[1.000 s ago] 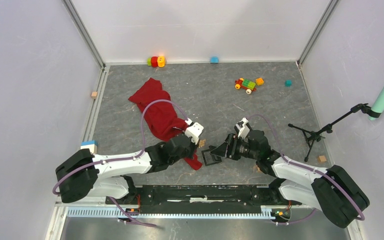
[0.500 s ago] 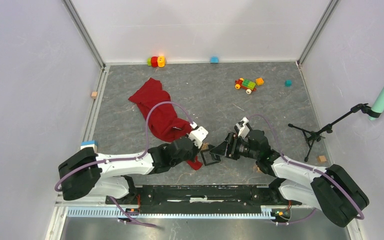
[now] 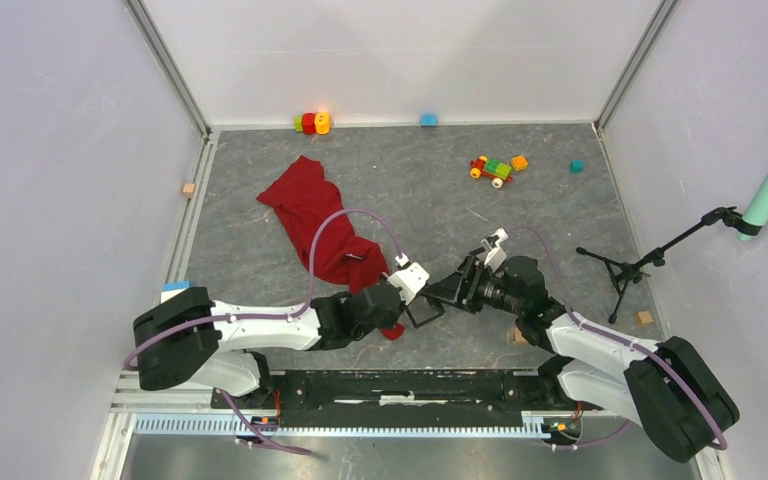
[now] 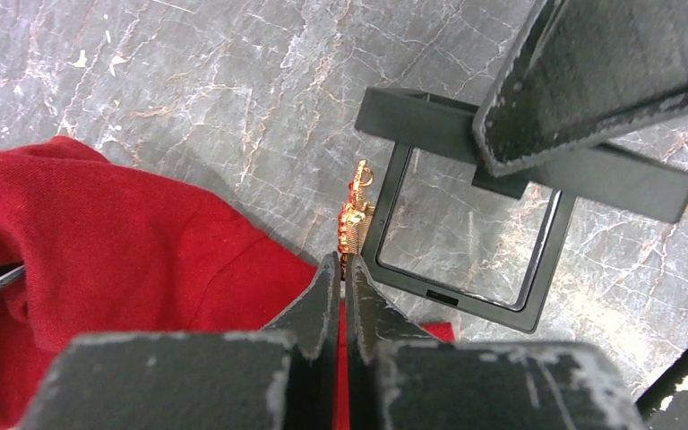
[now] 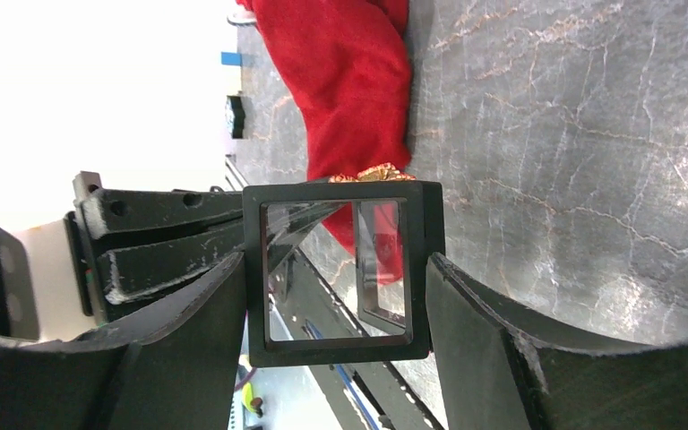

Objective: Remove the brooch from the garment

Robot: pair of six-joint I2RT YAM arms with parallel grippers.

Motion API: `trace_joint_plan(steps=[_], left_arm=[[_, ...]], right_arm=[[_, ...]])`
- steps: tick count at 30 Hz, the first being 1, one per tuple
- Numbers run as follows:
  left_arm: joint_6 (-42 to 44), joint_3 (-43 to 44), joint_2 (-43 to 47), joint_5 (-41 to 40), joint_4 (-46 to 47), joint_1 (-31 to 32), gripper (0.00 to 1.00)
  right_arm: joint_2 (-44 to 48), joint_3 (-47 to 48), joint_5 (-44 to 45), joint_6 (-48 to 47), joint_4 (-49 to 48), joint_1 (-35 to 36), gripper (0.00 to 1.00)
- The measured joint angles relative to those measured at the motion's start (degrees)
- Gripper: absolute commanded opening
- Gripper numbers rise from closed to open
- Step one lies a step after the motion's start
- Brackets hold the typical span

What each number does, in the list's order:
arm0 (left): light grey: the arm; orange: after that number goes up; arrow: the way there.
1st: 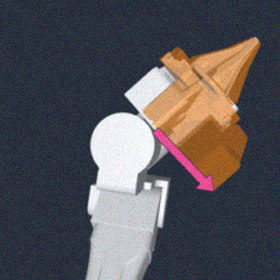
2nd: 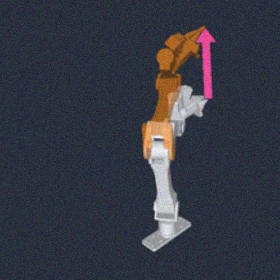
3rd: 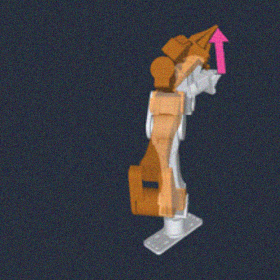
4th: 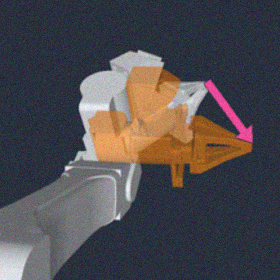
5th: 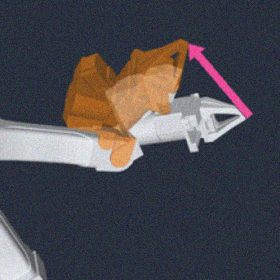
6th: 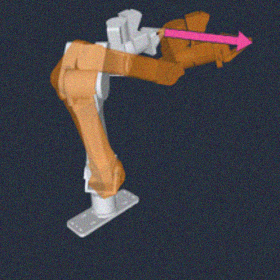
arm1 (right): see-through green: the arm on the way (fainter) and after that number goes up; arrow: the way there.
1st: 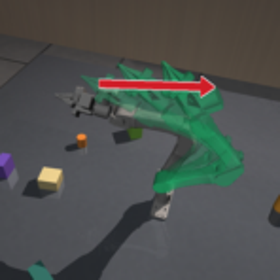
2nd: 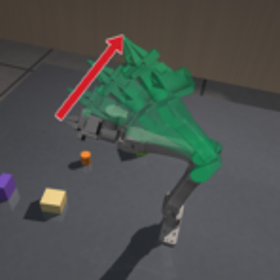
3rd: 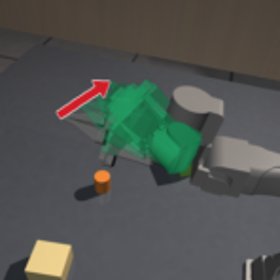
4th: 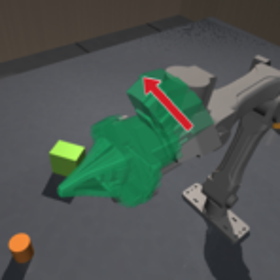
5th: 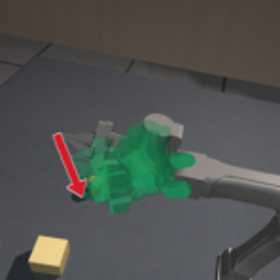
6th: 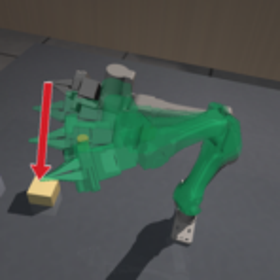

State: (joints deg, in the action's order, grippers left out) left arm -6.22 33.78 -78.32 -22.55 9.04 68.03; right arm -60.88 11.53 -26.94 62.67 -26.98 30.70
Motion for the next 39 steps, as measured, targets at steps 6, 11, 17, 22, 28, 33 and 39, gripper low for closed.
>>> trace_joint_plan(steps=[6,11,17,22,28,33,39], left_arm=[[1.7,0.4,-0.7,-4.1,0.0,2.3,0.02],[2.6,1.6,-2.5,-7.9,-0.9,4.5,0.02],[2.6,1.6,-2.4,-13.3,-1.7,4.6,0.02],[2.6,1.6,-1.9,-15.6,-1.9,4.5,0.02],[3.0,-1.2,2.7,-12.6,1.2,4.4,0.02],[6.4,-7.6,6.8,-10.0,8.7,4.4,0.02],[8.0,-7.6,3.9,-8.3,10.2,4.4,0.02]], right_arm=[[0.1,-1.1,-0.7,2.8,-4.3,-1.5,0.59],[-0.1,-1.6,-1.0,2.8,-5.1,-1.9,0.59],[-1.6,-1.6,-0.2,-0.3,-4.5,-2.1,0.59],[-3.5,-1.6,0.7,-3.2,-3.2,-2.2,0.59],[-6.6,-2.6,0.9,-3.5,-4.9,-2.3,0.59],[-8.8,-6.2,0.9,0.6,-12.8,-2.3,0.58],[-12.3,-7.6,0.2,5.3,-20.6,-2.3,0.57]])
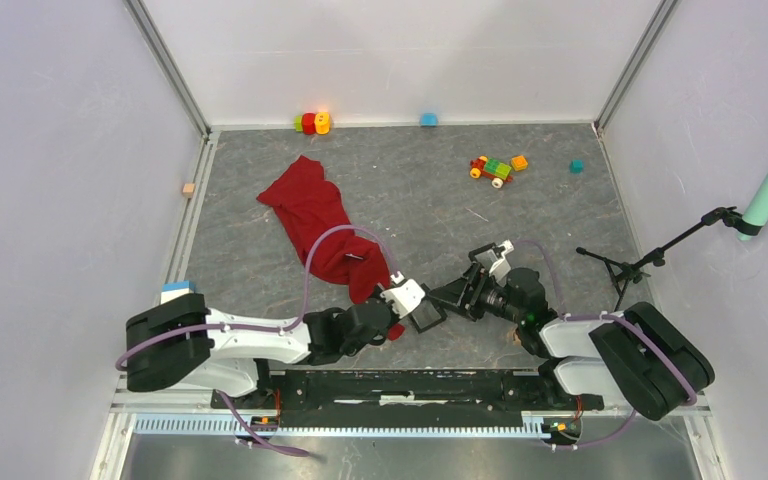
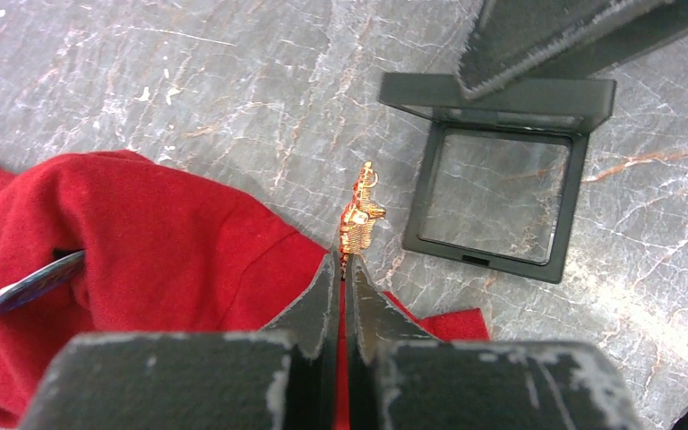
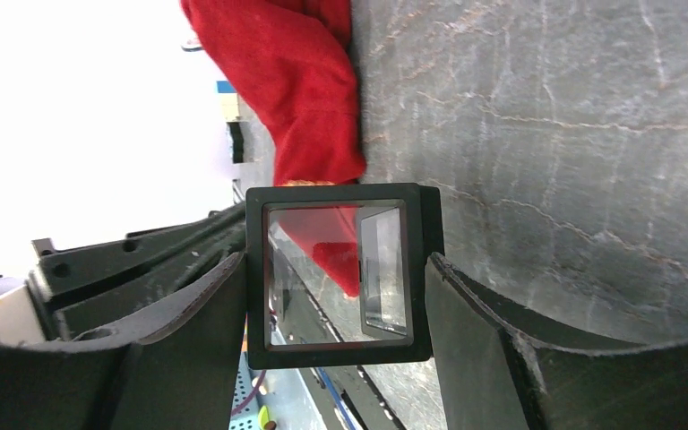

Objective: Remove the brooch from the garment

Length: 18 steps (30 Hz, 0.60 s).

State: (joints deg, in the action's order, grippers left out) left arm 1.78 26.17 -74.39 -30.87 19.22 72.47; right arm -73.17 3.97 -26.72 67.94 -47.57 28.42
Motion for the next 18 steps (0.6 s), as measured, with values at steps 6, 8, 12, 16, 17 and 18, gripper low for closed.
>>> trace_joint_plan(steps=[6,8,12,16,17,18], left_arm=[[0.2,0.4,-1.1,3.2,0.9,0.0,0.02],[0.2,0.4,-1.1,4.1,1.2,0.0,0.02],[0.2,0.4,-1.1,4.7,1.7,0.0,0.02],[0.3,0.4,-1.1,5.3,2.2,0.0,0.02],[0.3,0.4,-1.2,5.5,2.3,0.0,0.02],[0.3,0.4,-1.4,5.6,2.3,0.0,0.02]], right_arm=[[0.0,0.0,-0.2,1.2,-2.4,0.0,0.57],[0.0,0.0,-0.2,1.2,-2.4,0.0,0.58],[0.0,0.0,-0.2,1.2,-2.4,0.0,0.57],[0.0,0.0,-0.2,1.2,-2.5,0.0,0.57],[0.0,0.0,-0.2,1.2,-2.5,0.0,0.57],[0.0,0.0,-0.2,1.2,-2.5,0.0,0.57]])
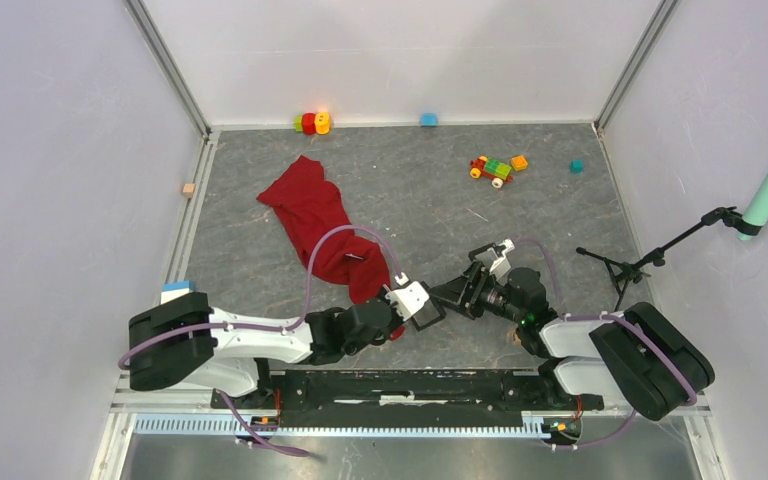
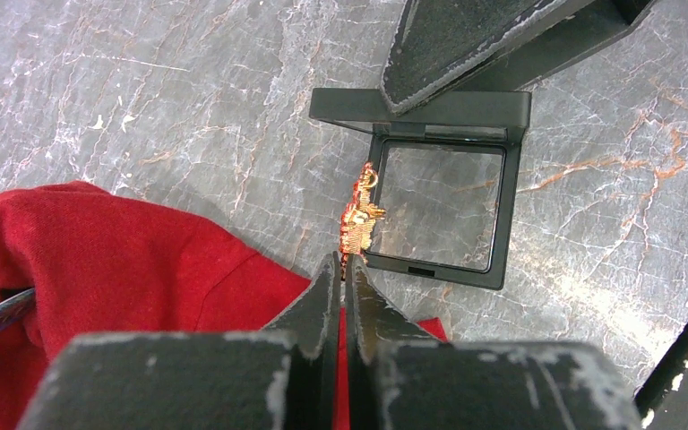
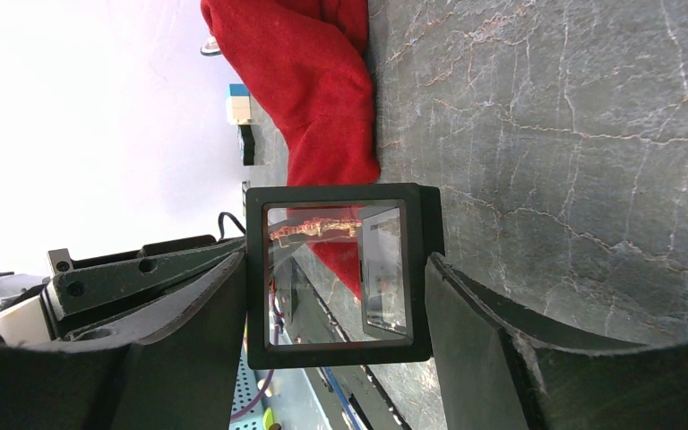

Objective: Remove the brooch from the garment

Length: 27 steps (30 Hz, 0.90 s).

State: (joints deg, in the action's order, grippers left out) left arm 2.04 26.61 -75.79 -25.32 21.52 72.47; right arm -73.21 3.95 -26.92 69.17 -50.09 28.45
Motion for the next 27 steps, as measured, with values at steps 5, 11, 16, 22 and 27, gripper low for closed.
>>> trace_joint_plan(steps=[5,11,16,22,27], left_arm=[[0.0,1.4,-2.4,0.0,0.1,0.0,0.02],[0.0,2.7,-4.2,-0.5,0.1,0.4,0.02],[0.0,2.9,-4.7,-1.2,0.0,0.6,0.02],[0.0,4.8,-6.1,-1.0,-1.3,0.8,0.09],[0.0,6.9,-8.0,-0.1,-3.5,1.2,0.26]], right_arm=[[0.0,0.0,0.0,0.0,0.0,0.0,0.57],[-0.1,0.0,0.0,0.0,-0.1,0.4,0.57],[-0.8,0.0,0.0,0.0,-0.5,0.8,0.57],[-0.9,0.0,0.1,0.1,-0.7,0.8,0.58],[-1.2,0.0,0.2,0.2,-0.9,0.8,0.59]])
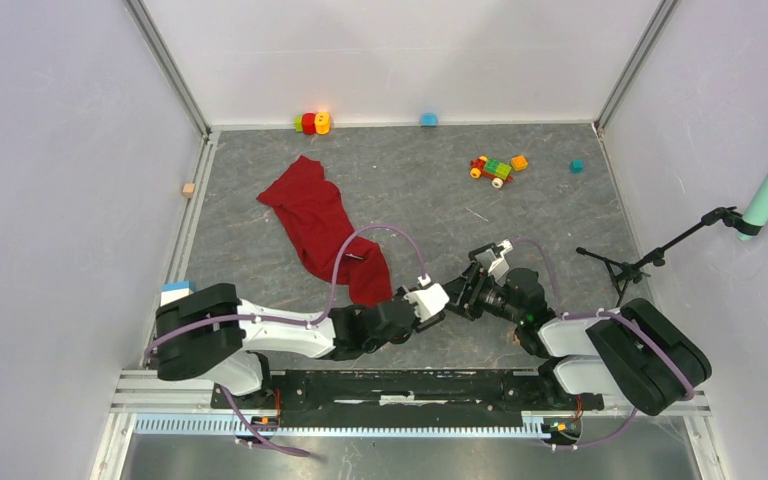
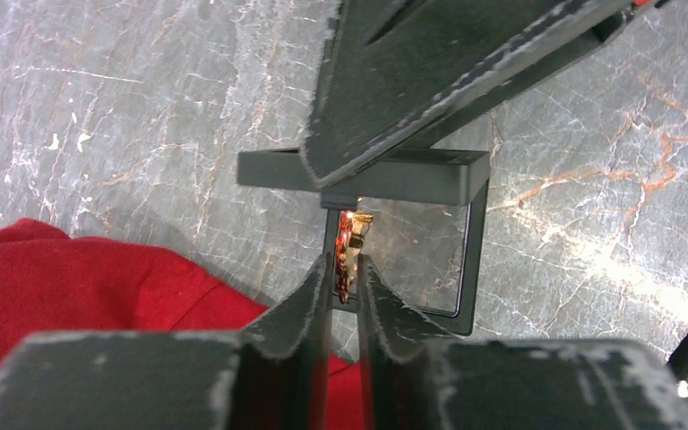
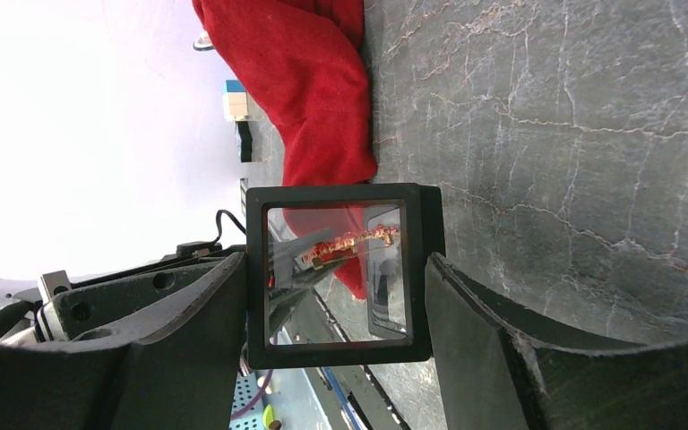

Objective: Remove the brooch from the garment

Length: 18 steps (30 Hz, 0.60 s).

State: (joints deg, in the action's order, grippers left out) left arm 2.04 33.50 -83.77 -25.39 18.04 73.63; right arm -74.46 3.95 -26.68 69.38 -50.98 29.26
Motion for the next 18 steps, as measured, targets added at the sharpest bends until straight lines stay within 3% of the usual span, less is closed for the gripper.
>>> trace_joint_plan(steps=[18], left_arm=[[-2.1,4.4,-2.0,6.5,-8.5,0.8,0.7]], right_arm=[[-1.5,0.0,0.0,0.0,-0.9,0.0,0.59]])
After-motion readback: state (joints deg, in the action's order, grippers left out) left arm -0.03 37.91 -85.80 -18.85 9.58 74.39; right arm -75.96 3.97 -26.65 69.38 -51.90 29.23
